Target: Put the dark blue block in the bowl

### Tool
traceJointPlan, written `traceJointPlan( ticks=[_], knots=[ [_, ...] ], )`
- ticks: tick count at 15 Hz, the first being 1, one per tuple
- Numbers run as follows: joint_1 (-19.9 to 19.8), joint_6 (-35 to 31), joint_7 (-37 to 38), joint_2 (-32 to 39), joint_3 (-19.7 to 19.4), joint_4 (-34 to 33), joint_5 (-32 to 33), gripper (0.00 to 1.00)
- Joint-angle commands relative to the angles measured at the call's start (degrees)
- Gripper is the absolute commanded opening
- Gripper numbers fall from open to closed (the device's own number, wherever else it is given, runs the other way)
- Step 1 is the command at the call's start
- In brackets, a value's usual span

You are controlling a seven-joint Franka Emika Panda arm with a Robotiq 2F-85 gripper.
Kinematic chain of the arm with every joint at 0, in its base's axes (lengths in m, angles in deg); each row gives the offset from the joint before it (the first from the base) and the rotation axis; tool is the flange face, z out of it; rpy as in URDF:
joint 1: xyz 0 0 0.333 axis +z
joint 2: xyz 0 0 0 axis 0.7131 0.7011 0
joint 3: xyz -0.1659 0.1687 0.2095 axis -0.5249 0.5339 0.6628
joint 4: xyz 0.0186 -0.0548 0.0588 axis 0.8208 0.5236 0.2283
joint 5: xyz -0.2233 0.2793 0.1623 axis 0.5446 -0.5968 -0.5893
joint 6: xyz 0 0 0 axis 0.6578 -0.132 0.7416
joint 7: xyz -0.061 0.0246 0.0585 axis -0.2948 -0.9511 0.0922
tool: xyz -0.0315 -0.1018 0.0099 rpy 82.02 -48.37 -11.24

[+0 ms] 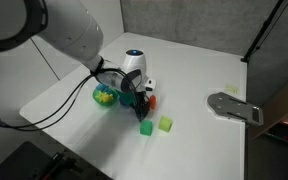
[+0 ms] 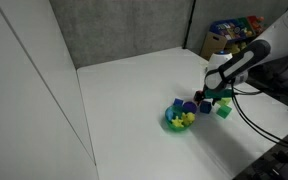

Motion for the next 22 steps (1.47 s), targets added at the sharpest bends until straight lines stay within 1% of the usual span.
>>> traceJointPlan(
  ticks=[1, 2, 3, 5, 7, 11, 14, 18, 22],
  knots=[
    [1.28, 1.72, 0.85, 1.13, -0.81, -2.12, -1.09, 0.77],
    [1.86, 1.71, 0.89, 0.48, -1.06, -1.64, -0.72, 0.73],
    [2.30, 1.97, 1.01, -0.09, -1.27, -1.29, -0.54, 0.67],
    [3.45, 3.46, 1.10, -1.89, -1.74, -0.34, -0.05, 0.47],
    [5.14, 4.77, 1.86, -4.42, -2.71, 0.80, 0.58, 0.33],
    [9.97, 8.11, 5.39, -10.99, -5.45, 2.09, 3.22, 0.31],
    [13.35, 10.23, 8.78, -15.60, -6.20, 1.97, 7.13, 0.31],
    [15.98, 11.99, 12.11, -19.07, -4.03, 2.28, 11.98, 0.31],
    [17.35, 11.73, 13.33, -19.15, -1.19, 3.39, 14.69, 0.31]
  ],
)
